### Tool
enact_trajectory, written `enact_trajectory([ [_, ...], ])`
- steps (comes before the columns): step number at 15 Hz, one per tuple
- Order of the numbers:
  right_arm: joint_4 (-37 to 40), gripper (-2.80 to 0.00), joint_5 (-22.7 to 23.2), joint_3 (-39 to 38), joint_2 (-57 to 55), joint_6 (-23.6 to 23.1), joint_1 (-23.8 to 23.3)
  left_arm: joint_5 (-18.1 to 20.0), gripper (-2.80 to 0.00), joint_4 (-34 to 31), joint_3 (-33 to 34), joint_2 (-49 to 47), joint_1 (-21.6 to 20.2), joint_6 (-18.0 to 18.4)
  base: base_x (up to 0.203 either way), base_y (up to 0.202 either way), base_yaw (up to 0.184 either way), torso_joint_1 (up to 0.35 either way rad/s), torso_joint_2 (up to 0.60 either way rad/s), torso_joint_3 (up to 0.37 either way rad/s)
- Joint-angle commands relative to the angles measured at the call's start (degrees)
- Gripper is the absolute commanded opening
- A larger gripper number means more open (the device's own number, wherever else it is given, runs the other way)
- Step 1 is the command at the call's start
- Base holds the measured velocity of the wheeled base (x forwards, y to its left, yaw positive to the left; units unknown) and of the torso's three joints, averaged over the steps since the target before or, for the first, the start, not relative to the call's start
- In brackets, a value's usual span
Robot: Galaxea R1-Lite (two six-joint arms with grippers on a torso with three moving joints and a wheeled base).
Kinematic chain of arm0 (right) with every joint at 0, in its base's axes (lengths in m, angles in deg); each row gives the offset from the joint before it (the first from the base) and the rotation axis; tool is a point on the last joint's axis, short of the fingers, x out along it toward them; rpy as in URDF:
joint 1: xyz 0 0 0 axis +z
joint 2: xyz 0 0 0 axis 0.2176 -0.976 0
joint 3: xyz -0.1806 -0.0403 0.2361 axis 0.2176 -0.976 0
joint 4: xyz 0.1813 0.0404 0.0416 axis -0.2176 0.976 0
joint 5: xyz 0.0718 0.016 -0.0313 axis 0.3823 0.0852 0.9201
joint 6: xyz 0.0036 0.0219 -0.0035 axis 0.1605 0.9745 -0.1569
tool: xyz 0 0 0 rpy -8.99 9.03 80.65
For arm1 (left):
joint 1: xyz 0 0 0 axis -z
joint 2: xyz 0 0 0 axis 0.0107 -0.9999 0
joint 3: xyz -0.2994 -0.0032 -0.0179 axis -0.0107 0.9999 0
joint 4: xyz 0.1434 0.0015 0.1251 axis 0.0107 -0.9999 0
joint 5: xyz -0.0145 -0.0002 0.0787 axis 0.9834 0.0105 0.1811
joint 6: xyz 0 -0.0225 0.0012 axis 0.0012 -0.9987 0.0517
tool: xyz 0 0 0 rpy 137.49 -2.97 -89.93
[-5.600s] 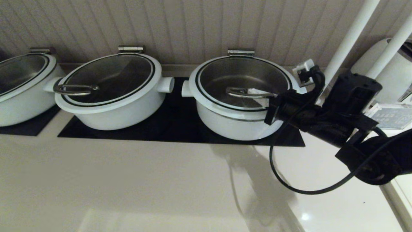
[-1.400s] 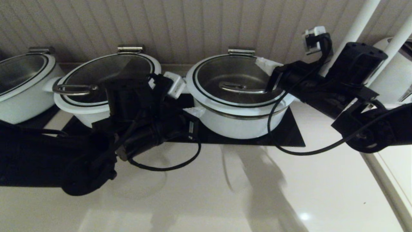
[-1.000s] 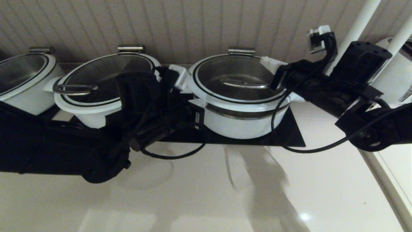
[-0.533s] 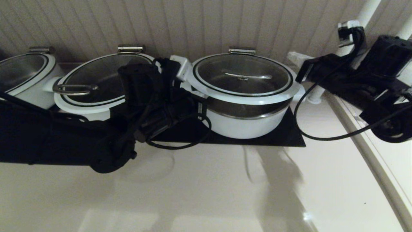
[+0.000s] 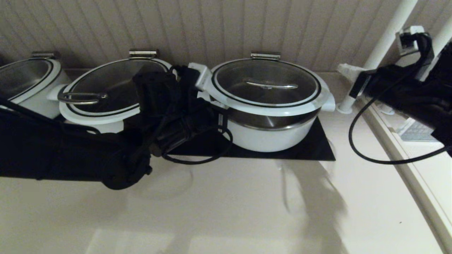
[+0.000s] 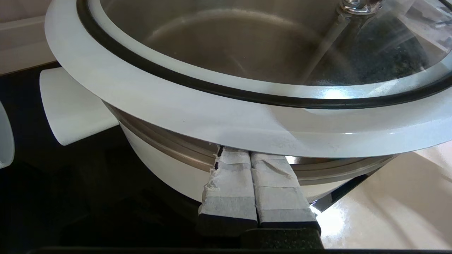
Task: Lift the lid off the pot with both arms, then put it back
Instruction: Hold the pot lid with the left arm, then open the pot lid completely
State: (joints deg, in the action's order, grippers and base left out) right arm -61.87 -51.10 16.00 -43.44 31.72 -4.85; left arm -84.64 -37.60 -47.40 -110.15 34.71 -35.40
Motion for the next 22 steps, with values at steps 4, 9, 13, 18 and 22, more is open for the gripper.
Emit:
enact_trajectory([
  [4,8.7,-2.8,5.1,-5.9,10.4,0.0,0.1,0.1,-2.8,0.3,-0.3,-0.6,0.0,0.1,0.0,0.0,0.0,0.0,0.0,0.0],
  [9,9.7,-2.8,9.5,-9.8,10.2,0.2,4.7,0.0,-2.8,0.1,-5.7,-2.9,-0.1,0.3,0.0,0.0,0.0,0.0,0.0,0.0],
  [13,4.7,-2.8,9.3,-10.1,6.8,0.0,7.1,0.0,-2.8,-0.1,-7.2,-3.2,-0.1,0.4,0.0,0.0,0.0,0.0,0.0,0.0],
  [18,4.6,-2.8,9.2,-11.2,6.5,0.1,10.9,-0.1,-2.8,0.0,-7.4,-3.2,-0.1,0.5,0.0,0.0,0.0,0.0,0.0,0.0],
  [22,5.1,-2.8,9.3,-11.7,8.1,0.0,13.6,-0.1,-2.8,0.0,-7.4,-3.4,-0.1,0.5,0.0,0.0,0.0,0.0,0.0,0.0],
])
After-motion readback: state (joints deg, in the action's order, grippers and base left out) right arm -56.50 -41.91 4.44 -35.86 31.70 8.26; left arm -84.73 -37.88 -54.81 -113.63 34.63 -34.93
